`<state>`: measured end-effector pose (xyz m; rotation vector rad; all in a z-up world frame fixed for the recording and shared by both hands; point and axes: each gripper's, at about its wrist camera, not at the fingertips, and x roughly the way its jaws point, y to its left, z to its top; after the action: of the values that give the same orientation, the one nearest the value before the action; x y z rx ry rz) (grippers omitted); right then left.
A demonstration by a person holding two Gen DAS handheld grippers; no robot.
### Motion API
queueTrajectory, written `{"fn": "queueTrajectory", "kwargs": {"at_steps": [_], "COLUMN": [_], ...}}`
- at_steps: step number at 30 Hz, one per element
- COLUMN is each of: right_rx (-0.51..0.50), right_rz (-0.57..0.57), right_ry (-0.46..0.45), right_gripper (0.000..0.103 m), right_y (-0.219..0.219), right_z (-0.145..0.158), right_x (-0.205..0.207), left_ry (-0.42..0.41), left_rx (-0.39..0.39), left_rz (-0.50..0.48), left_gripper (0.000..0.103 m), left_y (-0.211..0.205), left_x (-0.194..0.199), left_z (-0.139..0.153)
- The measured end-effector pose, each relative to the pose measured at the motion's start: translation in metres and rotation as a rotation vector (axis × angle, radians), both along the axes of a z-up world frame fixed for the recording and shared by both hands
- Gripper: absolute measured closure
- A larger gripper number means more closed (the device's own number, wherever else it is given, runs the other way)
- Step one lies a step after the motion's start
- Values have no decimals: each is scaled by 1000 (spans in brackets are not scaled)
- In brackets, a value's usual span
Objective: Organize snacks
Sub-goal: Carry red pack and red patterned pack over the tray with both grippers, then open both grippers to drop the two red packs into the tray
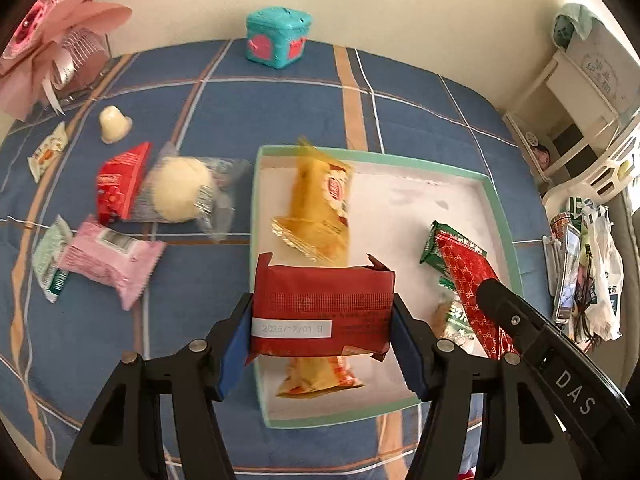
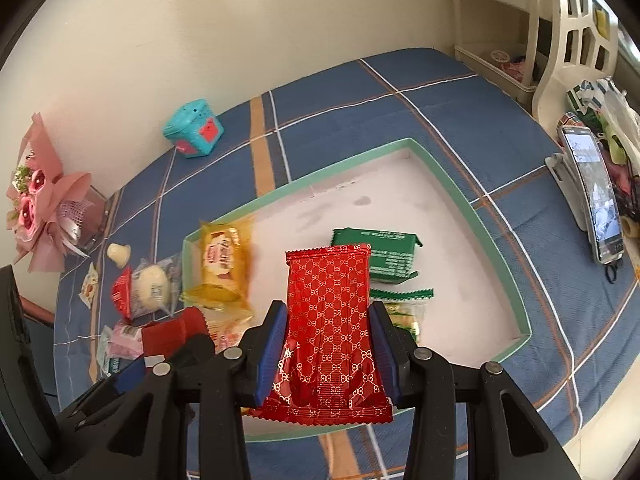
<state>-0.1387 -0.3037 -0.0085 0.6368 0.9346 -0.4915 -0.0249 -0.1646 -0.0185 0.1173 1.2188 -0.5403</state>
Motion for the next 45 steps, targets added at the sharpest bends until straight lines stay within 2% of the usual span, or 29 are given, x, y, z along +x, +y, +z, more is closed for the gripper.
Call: {"fn": "queueTrajectory", "kwargs": {"at_steps": [5,10,17,20,28,33,39,45], "right_rx": [38,74,78,83,84,63,27,3], "right_rz": [-9,-34,-41,-49,-37,-15,44,119], "right_ry": [9,15,17,14,13,16,33,31], "right_gripper": [58,58,58,56,56,56,56,56], "right_y": [-8,-15,-18,-19,-15,-7,14,46], "right_z": [-17,-30,-32,-32,-28,-22,-15,-8], "right_x": [4,4,5,5,6,7,15,28], "left_ry": [65,69,109,102,110,68,-62,-77], "left_rx": [-40,-51,-118,-114,-121,-50,121,172], "left_rz": [15,10,11,12,15,21,79,159], "left_gripper": [38,38,35,32,31,31,31,31], "left_y": [-4,-11,-16,-17,-10,-4,20,56], "left_x": [8,14,20,19,20,19,25,40], "left_z": [-13,-18,-21,-20,-12,-4,5,6]}}
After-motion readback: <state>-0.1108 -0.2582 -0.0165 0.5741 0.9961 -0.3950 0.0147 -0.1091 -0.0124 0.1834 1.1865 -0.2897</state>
